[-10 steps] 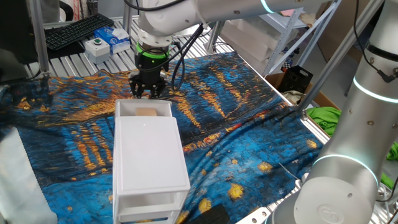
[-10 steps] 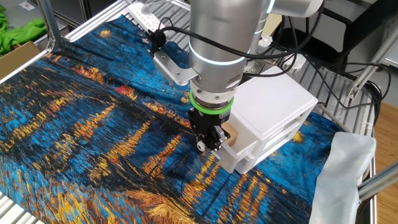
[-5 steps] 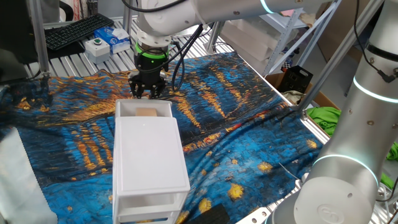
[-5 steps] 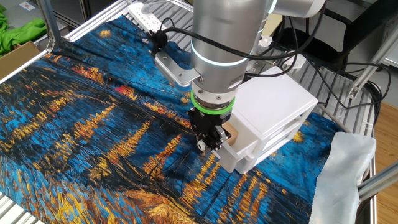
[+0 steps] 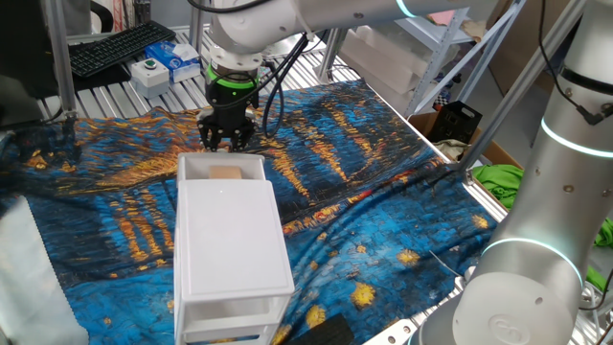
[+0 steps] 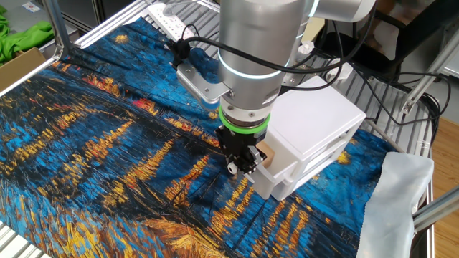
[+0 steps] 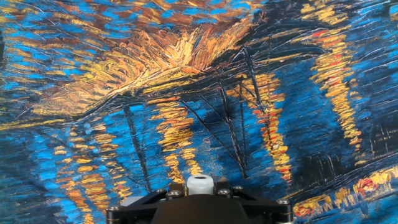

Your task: Put things in the drawer

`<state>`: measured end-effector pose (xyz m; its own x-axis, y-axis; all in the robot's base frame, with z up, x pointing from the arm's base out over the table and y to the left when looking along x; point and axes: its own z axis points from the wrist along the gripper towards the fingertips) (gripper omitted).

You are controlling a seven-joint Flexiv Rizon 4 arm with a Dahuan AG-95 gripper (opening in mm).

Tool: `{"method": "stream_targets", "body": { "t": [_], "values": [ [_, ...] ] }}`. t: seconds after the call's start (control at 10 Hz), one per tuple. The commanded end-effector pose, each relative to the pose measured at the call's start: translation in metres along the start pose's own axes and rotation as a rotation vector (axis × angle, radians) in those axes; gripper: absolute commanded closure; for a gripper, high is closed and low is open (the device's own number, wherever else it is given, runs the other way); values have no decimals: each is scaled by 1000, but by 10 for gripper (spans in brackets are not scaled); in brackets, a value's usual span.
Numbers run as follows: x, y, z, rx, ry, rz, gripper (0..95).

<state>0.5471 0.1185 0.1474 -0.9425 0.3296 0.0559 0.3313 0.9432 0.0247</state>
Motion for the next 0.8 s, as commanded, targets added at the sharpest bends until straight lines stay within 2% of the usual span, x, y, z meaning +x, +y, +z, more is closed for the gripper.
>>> {"method": "stream_targets", "body": {
  "t": [0.1, 0.3, 0.8],
  "values": [
    [0, 0, 0, -2, 5, 8, 950],
    [0, 0, 0, -9, 12, 14, 950],
    [1, 0, 0, -6, 10, 7, 950]
  ]
}}
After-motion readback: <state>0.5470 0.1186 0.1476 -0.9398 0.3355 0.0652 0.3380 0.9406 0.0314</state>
